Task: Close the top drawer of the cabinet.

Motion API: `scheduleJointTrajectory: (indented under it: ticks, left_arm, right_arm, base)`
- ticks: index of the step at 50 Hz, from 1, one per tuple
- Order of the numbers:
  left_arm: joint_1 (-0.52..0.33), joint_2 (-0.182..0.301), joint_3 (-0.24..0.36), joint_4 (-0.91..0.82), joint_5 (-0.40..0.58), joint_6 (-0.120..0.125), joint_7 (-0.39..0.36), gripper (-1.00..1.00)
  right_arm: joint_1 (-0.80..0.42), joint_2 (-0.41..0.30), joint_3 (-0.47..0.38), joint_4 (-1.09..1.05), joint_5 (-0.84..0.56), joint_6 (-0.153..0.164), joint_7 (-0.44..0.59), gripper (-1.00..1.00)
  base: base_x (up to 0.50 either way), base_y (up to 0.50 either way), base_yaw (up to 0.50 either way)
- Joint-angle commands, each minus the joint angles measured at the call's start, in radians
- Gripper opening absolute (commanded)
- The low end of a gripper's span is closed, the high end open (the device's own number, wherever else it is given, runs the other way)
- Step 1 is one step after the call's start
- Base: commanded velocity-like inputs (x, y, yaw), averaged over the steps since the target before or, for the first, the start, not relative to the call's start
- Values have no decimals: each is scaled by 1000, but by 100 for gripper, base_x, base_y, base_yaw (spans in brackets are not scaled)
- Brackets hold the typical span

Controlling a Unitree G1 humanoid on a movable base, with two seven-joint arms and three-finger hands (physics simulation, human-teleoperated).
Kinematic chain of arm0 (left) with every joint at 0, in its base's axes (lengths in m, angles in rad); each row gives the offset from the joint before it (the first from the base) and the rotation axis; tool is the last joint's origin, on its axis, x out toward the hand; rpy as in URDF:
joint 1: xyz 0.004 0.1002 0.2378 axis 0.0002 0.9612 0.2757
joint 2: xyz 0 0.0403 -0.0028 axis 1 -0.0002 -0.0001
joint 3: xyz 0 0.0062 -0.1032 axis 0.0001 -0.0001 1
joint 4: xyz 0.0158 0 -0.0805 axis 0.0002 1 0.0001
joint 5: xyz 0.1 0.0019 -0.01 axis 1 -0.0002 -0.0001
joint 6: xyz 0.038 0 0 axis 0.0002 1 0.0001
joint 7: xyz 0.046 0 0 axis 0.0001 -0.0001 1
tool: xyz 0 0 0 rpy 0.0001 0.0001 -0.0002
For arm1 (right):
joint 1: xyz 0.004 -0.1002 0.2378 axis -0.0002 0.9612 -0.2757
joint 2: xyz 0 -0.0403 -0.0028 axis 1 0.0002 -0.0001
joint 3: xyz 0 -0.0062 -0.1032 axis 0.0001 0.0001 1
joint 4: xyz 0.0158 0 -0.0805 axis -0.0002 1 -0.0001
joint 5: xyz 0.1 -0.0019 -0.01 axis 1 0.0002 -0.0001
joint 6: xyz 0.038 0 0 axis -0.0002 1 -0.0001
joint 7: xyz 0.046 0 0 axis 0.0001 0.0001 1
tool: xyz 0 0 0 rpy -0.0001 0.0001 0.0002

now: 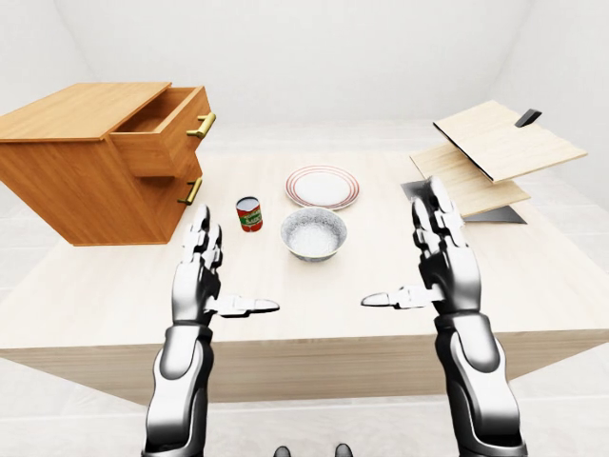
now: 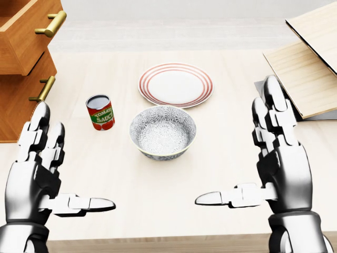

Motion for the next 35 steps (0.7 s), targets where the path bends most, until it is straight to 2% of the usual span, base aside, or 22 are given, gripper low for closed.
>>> scheduleJointTrajectory:
  ticks: [1,7,11,19,21,24,29,35]
  left_arm:
    - [-1,5,48,-186,-22,0,1,100]
    - [-1,7,74,-250,-33,0,2,100]
    - [-1,8,82,-311,-40,0,7,100]
    - [-59,27,110,-394,-57,0,15,100]
    - [-77,18,132,-406,-94,0,16,100]
    - [-92,37,127,-428,-83,0,23,100]
    - [-145,52,170,-441,-119,0,35,100]
    - [-172,76,169,-429,-126,0,45,100]
  right_arm:
    - [-52,-33,-12,-301,-16,0,36,100]
    - [-75,-47,-21,-319,-50,0,61,100]
    - [-101,-39,-56,-347,-39,0,76,100]
    - [-120,-48,-98,-370,-42,0,88,100]
    - [-111,-47,-97,-371,-47,0,87,100]
    - [-104,-53,-93,-373,-55,0,93,100]
    - [-106,-53,-142,-377,-40,0,103,100]
    - [-89,-42,-154,-369,-31,0,97,100]
  base:
    - [0,0,0]
    - [0,0,0]
    - [0,0,0]
    - [0,0,0]
    - [0,0,0]
    - [0,0,0]
    - [0,0,0]
    - [0,0,0]
